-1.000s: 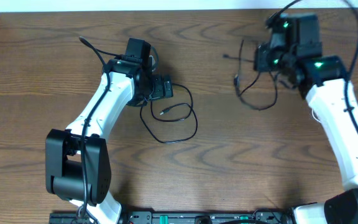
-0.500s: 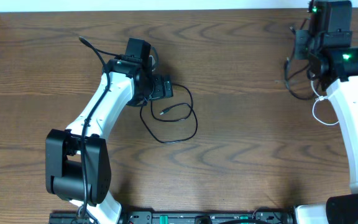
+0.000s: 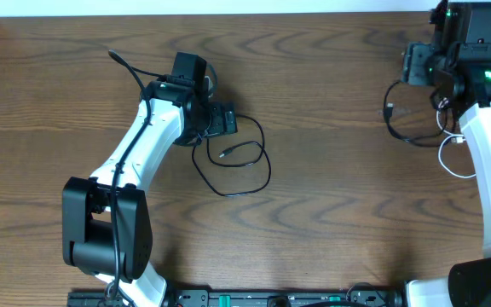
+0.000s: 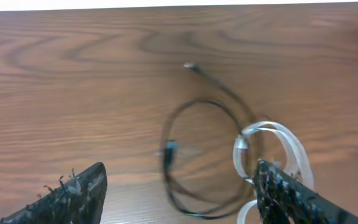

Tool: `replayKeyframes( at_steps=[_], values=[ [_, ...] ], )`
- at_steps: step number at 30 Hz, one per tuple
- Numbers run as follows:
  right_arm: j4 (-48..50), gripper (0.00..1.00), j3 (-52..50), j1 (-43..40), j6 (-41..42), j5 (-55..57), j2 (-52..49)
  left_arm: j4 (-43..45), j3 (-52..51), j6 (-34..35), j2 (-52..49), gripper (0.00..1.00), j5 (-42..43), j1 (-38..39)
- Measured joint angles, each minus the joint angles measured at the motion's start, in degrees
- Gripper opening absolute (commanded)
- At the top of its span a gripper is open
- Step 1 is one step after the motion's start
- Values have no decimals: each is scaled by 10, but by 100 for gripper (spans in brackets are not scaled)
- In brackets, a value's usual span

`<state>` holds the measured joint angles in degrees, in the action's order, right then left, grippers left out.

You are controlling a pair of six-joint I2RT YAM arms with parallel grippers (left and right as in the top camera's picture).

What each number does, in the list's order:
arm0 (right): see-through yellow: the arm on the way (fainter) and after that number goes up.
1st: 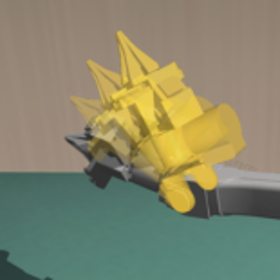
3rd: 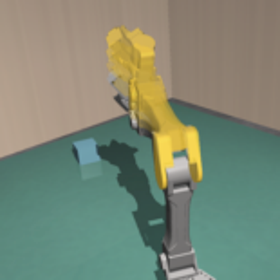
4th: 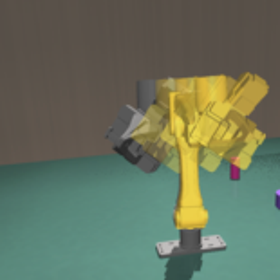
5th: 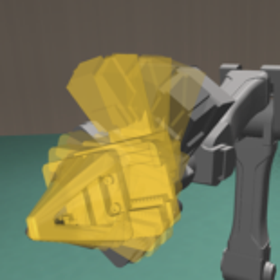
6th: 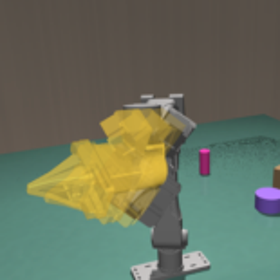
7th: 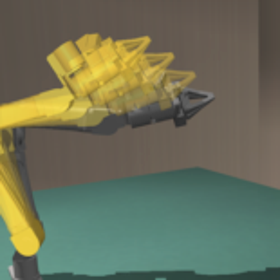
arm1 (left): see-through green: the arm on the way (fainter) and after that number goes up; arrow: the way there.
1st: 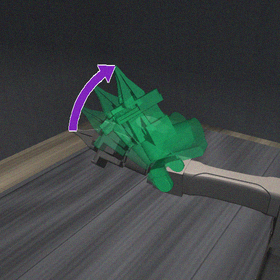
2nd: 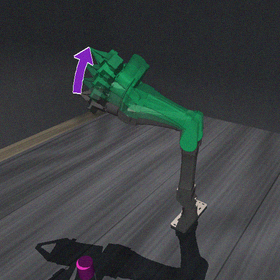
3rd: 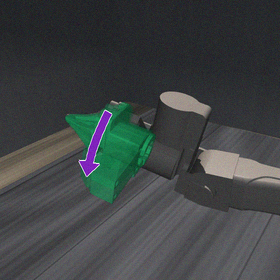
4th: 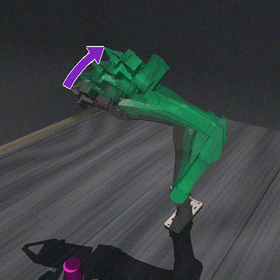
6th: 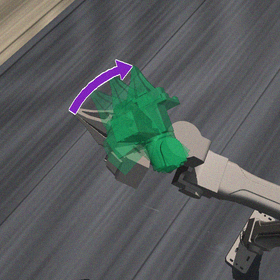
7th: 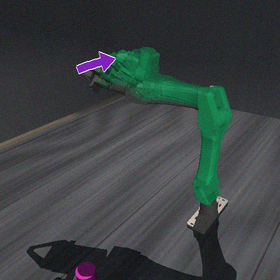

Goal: Untangle cables

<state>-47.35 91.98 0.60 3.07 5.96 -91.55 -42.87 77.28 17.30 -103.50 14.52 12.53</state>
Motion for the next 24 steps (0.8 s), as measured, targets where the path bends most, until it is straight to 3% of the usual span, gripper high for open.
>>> replayKeyframes(
  at_steps=[10, 14, 24],
  values=[
    [0, 67, -8, 20, 3, -204, -1, 20, 0, 0, 0, 98, -1, 0],
    [7, 69, -27, 54, 4, -233, -15, 30, 0, 0, 0, 98, -34, 0],
    [37, 56, -37, 169, 13, -250, -135, -1, 0, 22, 0, 98, -141, -12]
  ],
)
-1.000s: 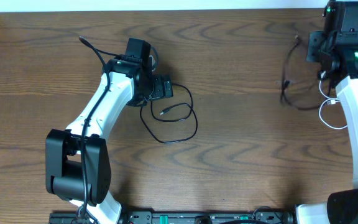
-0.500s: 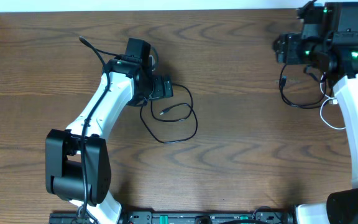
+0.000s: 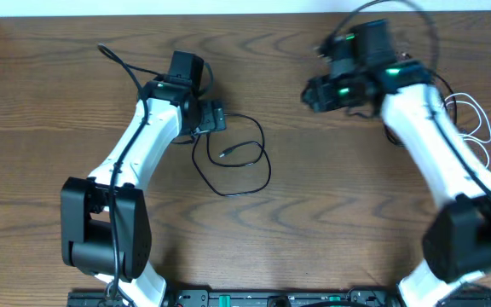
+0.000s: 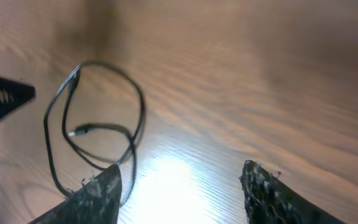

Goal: Untangle cables

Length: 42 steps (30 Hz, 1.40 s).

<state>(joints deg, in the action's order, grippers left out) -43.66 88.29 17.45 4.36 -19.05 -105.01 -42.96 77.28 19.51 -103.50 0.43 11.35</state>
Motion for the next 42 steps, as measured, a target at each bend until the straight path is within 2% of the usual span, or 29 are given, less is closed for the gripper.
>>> replayKeyframes(
  at_steps=[10, 20, 25, 34, 38, 40, 42],
  values=[
    [45, 54, -3, 118, 16, 11, -113, -23, 0, 31, 0, 98, -56, -34],
    [46, 55, -4, 207, 17, 139, -154, -34, 0, 32, 0, 98, -64, -46],
    [51, 47, -4, 225, 17, 188, -167, -34, 0, 32, 0, 98, -64, -46],
    [43, 50, -4, 225, 29, 227, -184, -34, 0, 32, 0, 98, -64, -46],
    [38, 23, -4, 225, 47, 236, -184, -34, 0, 32, 0, 98, -64, -46],
    [34, 6, -4, 223, 56, 238, -184, -34, 0, 32, 0, 98, -64, -46],
    [27, 1, -4, 222, 65, 241, -184, -34, 0, 32, 0, 98, -64, -46]
  ],
)
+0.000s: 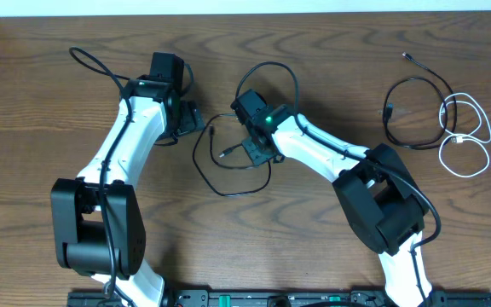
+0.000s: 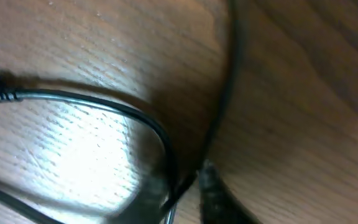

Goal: Untangle cables

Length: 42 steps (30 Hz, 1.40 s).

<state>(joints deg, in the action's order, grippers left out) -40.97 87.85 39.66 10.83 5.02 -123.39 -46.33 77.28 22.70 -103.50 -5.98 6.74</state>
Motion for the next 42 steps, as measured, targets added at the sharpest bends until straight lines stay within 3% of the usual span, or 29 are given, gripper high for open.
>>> replayKeyframes(
  at_steps=[4, 7, 10, 14, 20, 23, 24, 36, 42],
  values=[
    [-3, 4, 0, -4, 5, -1, 0, 0, 0, 0, 0, 98, 0, 0],
    [-7, 28, 0, -9, 15, -3, 0, 0, 0, 0, 0, 98, 0, 0],
    [-12, 32, 1, -19, 19, -7, 0, 0, 0, 0, 0, 98, 0, 0],
    [-30, 26, 2, -27, 31, -14, 0, 0, 0, 0, 0, 98, 0, 0],
    [-64, 29, 5, -28, 41, -42, 2, 0, 0, 0, 0, 98, 0, 0],
    [-70, 3, 5, -29, 40, -47, 2, 0, 0, 0, 0, 98, 0, 0],
    [-71, 1, 5, -29, 45, -50, 2, 0, 0, 0, 0, 98, 0, 0],
    [-98, 1, 16, -40, -9, -51, 15, 0, 0, 0, 0, 98, 0, 0],
    [-95, 1, 22, -50, -37, 20, 114, 0, 0, 0, 0, 98, 0, 0]
  ],
)
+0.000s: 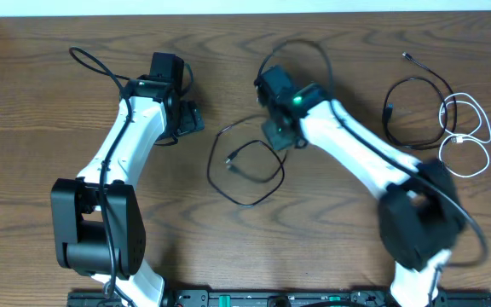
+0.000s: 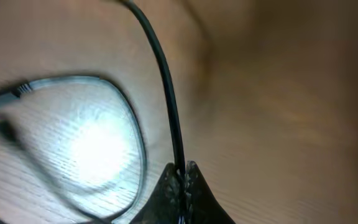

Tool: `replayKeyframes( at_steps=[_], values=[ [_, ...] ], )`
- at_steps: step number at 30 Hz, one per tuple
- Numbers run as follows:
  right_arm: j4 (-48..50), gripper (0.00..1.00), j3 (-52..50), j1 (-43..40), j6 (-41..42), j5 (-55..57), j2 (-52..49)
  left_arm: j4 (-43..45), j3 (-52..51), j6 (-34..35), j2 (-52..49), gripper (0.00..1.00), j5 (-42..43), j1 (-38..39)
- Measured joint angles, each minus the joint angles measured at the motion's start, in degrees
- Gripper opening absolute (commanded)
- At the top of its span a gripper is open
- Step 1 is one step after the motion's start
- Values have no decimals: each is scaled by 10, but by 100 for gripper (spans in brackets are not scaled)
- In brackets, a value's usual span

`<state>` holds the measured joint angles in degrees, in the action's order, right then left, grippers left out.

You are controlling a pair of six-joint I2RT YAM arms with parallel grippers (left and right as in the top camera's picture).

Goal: Untangle cables

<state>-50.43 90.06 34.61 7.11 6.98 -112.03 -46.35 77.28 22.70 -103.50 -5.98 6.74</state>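
Note:
A thin black cable (image 1: 247, 170) lies in a loose loop on the wooden table (image 1: 75, 222), one plug end (image 1: 231, 159) inside the loop. My right gripper (image 1: 278, 135) is shut on the loop's upper right strand. The right wrist view shows the strand (image 2: 166, 93) running up from between the closed fingertips of that gripper (image 2: 182, 171), with the loop (image 2: 132, 124) to the left. My left gripper (image 1: 189, 119) sits left of the loop, apart from it; its jaw state is unclear from overhead.
A second black cable (image 1: 412, 111) and a white cable (image 1: 467, 141) lie overlapping at the far right. The left arm's own lead (image 1: 92, 61) arcs at the upper left. The right arm stretches diagonally over the table's right half.
My right gripper, holding the black strand, now sits a little further right and up. The loop has shifted right, away from the left gripper. The left arm has not moved.
First my right gripper was open over the two cables at the far right, and the left gripper was at the loop's top. Then the right arm hung open nearer the middle. Later it was low on the loop, the left gripper further left. Now it grips the strand.

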Motion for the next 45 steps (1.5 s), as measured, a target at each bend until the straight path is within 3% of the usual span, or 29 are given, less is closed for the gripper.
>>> replayKeyframes(
  at_steps=[9, 18, 22, 31, 35, 37, 38, 40, 42, 45],
  values=[
    [14, 1, 11, -18, -9, 208, 134, 0, 0, 0, 0, 98, 0, 0],
    [89, 1, 11, -132, -9, 371, 226, 0, 0, 0, 0, 98, 0, 0],
    [98, 1, 11, -183, 17, 379, 259, 0, 0, 0, 0, 98, 0, 0],
    [63, 1, 12, -269, 53, 275, 246, 0, 0, 0, 0, 98, 0, 0],
    [48, 8, 12, -295, 63, 229, 224, 0, 0, 0, 0, 98, 0, 0],
    [43, 25, 12, -303, 66, 210, 214, 0, 0, 0, 0, 98, 0, 0],
    [41, 43, 12, -306, 68, 202, 209, 0, 0, 0, 0, 98, 0, 0],
    [37, 69, 12, -309, 69, 193, 201, 0, 0, 0, 0, 98, 0, 0],
    [35, 86, 12, -310, 71, 185, 194, 0, 0, 0, 0, 98, 0, 0],
    [33, 99, 12, -310, 73, 172, 191, 0, 0, 0, 0, 98, 0, 0]
  ],
)
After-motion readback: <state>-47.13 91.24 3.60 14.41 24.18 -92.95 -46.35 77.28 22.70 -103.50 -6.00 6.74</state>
